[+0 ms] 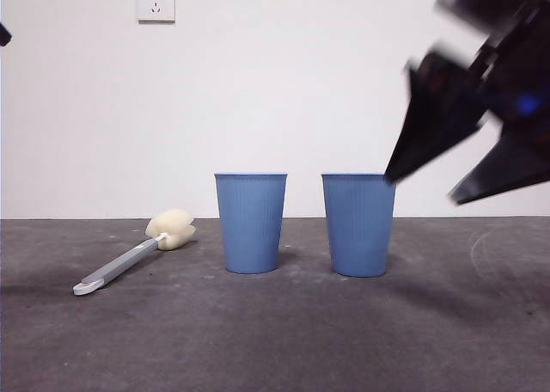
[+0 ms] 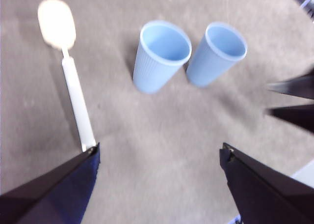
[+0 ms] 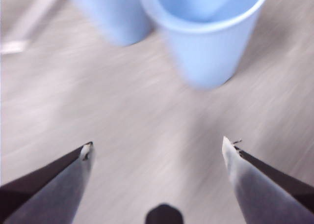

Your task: Pick up the cup brush,pick up the cup,insert the brush into the cup,clean the cup,put the cup brush back,put the cup back to the fixed position on the table

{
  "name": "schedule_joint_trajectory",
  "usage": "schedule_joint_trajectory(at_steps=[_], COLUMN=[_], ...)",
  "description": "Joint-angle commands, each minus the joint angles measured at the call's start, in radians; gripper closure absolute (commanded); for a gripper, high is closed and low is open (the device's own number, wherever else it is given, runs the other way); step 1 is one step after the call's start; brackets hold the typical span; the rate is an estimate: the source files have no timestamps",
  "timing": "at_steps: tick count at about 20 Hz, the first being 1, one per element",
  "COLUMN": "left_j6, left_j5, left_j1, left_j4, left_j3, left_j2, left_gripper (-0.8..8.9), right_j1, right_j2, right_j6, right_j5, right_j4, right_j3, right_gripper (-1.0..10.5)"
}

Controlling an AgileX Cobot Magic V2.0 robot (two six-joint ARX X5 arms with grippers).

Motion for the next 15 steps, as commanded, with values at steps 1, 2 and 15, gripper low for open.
schedule_joint_trajectory(at_steps=[1,2,15], left_j6=[0.029,0.037,0.055], left_j5=[0.004,0.006,0.122], left_j1=[-0.003,-0.003,-0.003], left_j4=[-0.028,-0.04,-0.122], left_j3=[-0.013,-0.013,-0.013], left_j2=[-0.002,-0.002,-0.002], left_gripper=[4.06,4.06,4.85], right_j1=[0.002,0.002,0.002], right_j2=[-0.143,-0.199,-0.391], right_j6=[0.05,0.043,0.018], right_j5=[-0.048,-0.061,-0.064], right_j4=[-0.208,-0.307,-0.73], right_j3=[0.01,0.027,0.321], right_gripper=[5.1,5.1,8.4])
